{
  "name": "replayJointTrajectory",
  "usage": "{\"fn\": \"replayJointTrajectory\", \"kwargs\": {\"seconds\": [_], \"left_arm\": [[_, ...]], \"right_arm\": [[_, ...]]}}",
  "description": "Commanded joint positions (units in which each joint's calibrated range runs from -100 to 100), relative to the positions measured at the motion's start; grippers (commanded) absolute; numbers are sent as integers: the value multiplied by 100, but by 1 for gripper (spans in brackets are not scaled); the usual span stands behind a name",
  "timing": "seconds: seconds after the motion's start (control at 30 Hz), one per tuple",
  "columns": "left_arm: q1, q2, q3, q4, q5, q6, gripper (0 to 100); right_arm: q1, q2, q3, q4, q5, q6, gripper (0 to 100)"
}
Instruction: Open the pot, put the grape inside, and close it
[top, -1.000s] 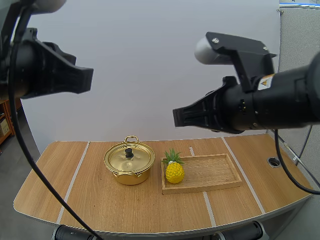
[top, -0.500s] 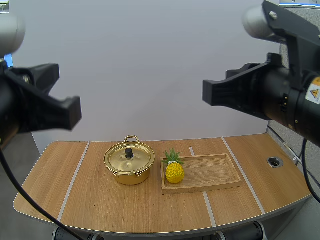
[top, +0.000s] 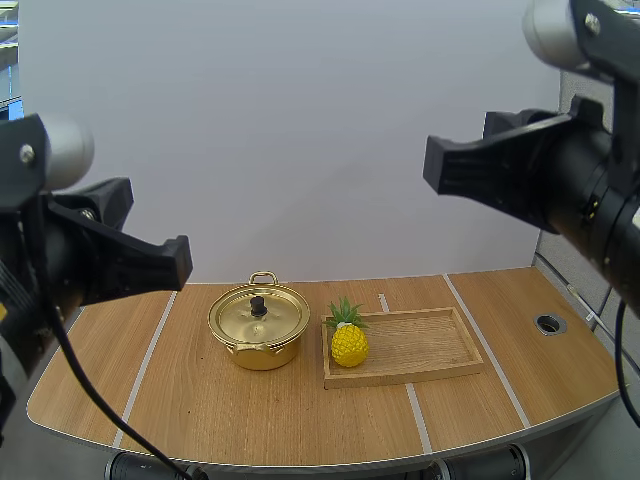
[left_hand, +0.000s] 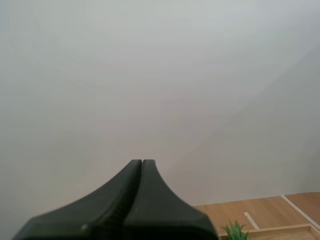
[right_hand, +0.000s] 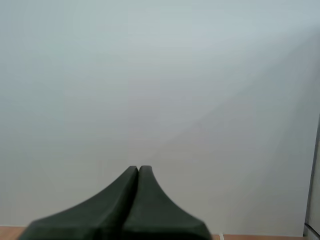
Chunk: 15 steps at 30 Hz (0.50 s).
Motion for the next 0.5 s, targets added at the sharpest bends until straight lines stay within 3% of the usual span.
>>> {"fn": "replayJointTrajectory", "kwargs": {"seconds": [0.0,0.13,0.33,0.47], "left_arm": [[19,-30,296,49,-488,-138,0],[19,-30,672,35,-805,-193,0],[19,-30,1138,106,-1209,-183,0],[19,-30,1407,456,-1198,-75,0]], "right_arm": [[-19,-44,411,-116,-585,24,0],[-19,-44,1117,-66,-1360,24,0],[-19,-44,2213,-66,-1533,14,0],[-19,-44,2798,-484,-1603,-5,0]]}}
